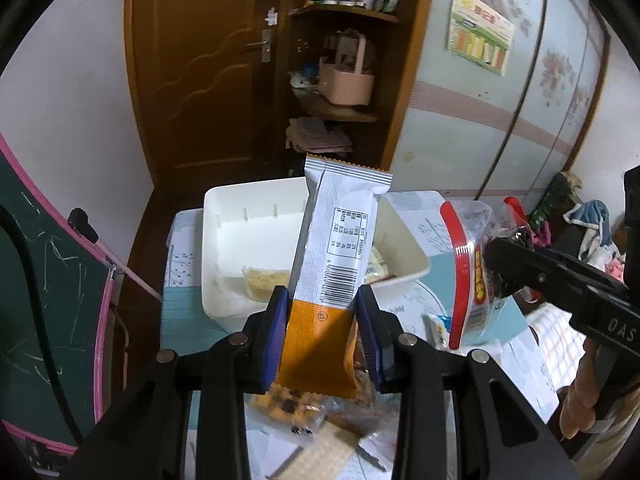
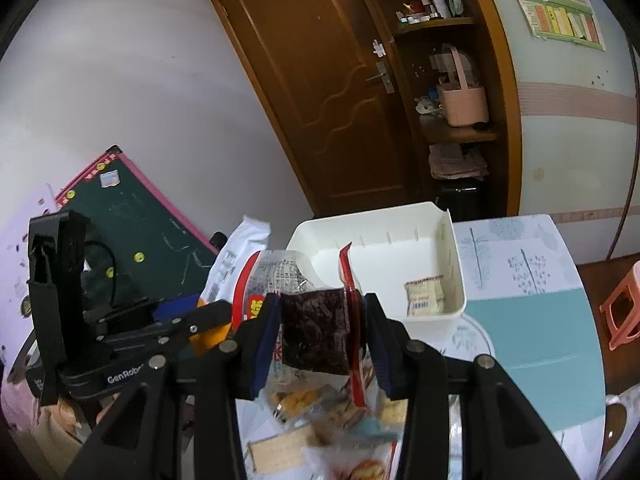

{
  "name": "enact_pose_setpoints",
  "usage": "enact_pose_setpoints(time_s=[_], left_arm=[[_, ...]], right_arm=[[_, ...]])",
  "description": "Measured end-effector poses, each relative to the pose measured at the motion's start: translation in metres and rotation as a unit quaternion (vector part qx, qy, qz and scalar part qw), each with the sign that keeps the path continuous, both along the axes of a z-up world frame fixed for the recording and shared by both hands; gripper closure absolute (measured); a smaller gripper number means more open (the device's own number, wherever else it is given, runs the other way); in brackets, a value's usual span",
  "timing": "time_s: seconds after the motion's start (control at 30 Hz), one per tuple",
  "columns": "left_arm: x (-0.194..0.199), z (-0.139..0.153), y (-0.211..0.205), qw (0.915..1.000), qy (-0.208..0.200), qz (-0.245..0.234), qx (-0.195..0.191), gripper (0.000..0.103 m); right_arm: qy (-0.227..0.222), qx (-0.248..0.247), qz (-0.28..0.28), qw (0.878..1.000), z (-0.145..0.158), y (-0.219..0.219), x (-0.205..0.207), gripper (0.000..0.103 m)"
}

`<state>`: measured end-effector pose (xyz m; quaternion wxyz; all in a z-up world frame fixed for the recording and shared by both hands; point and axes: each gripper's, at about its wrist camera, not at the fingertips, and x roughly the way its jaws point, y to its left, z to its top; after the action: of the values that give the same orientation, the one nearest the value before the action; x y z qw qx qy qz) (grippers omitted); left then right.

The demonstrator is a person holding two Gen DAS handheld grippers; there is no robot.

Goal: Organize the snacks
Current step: 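Lift both packs over the white basket and drop them inside, then withdraw both grippers from the basket toward the table snacks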

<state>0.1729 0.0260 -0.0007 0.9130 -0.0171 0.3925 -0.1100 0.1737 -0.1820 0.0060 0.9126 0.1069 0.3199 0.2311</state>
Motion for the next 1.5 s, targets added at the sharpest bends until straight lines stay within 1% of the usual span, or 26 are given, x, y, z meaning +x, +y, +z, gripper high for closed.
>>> enact_pose_setpoints(time_s=[0.17,0.33,0.47,0.63,0.67,0.7,0.73,0.77,0.8,0.83,0.9,0.97,1.07,1.2,1.3,1.4,1.5], left_arm=[[0.030,-0.009,0.012,0.9999,0.001,0.012,-0.007,0.070],[0.071,-0.027,0.021,0.9992,0.016,0.035,-0.005,0.070],[0.109,-0.052,0.027,0.9970,0.047,0.062,-0.001,0.070],[0.142,-0.089,0.024,0.9922,0.085,0.086,0.031,0.066],[0.148,-0.097,0.024,0.9911,0.091,0.091,0.033,0.056],[0.154,-0.105,0.024,0.9894,0.103,0.096,0.033,0.027],[0.159,-0.112,0.024,0.9877,0.114,0.102,0.034,0.013],[0.162,-0.117,0.025,0.9865,0.118,0.109,0.034,0.004],[0.164,-0.120,0.025,0.9859,0.118,0.112,0.039,0.004],[0.165,-0.122,0.024,0.9852,0.122,0.112,0.045,0.004],[0.164,-0.126,0.023,0.9839,0.129,0.113,0.050,0.004],[0.159,-0.126,0.024,0.9828,0.131,0.119,0.053,0.004],[0.150,-0.121,0.024,0.9803,0.128,0.134,0.069,0.004],[0.133,-0.107,0.023,0.9785,0.119,0.150,0.077,0.004],[0.117,-0.097,0.021,0.9769,0.109,0.164,0.082,0.004],[0.102,-0.089,0.015,0.9755,0.097,0.173,0.095,0.004],[0.087,-0.080,0.004,0.9760,0.085,0.172,0.104,0.004]], right_arm=[[0.012,0.001,-0.003,1.000,-0.006,0.008,0.034,0.061],[0.028,0.002,-0.015,1.000,-0.017,0.017,0.069,0.061],[0.043,-0.007,-0.033,0.998,-0.032,0.024,0.100,0.061],[0.065,-0.034,-0.052,0.996,-0.052,0.035,0.136,0.060],[0.072,-0.040,-0.055,0.995,-0.059,0.036,0.143,0.059],[0.082,-0.053,-0.058,0.994,-0.066,0.039,0.151,0.050],[0.088,-0.062,-0.060,0.992,-0.071,0.041,0.155,0.043],[0.093,-0.072,-0.060,0.991,-0.078,0.043,0.159,0.031],[0.092,-0.076,-0.059,0.991,-0.081,0.043,0.160,0.024],[0.089,-0.079,-0.057,0.991,-0.083,0.043,0.158,0.022],[0.084,-0.076,-0.053,0.992,-0.087,0.040,0.151,0.015],[0.075,-0.064,-0.051,0.994,-0.085,0.035,0.143,0.013],[0.065,-0.043,-0.037,0.996,-0.080,0.026,0.128,0.013],[0.056,-0.044,-0.036,0.997,-0.071,0.016,0.113,0.013],[0.052,-0.036,-0.030,0.998,-0.061,0.004,0.098,0.013],[0.041,-0.046,-0.029,0.998,-0.051,-0.004,0.084,0.013],[0.030,-0.061,-0.027,0.997,-0.041,-0.010,0.068,0.013]])
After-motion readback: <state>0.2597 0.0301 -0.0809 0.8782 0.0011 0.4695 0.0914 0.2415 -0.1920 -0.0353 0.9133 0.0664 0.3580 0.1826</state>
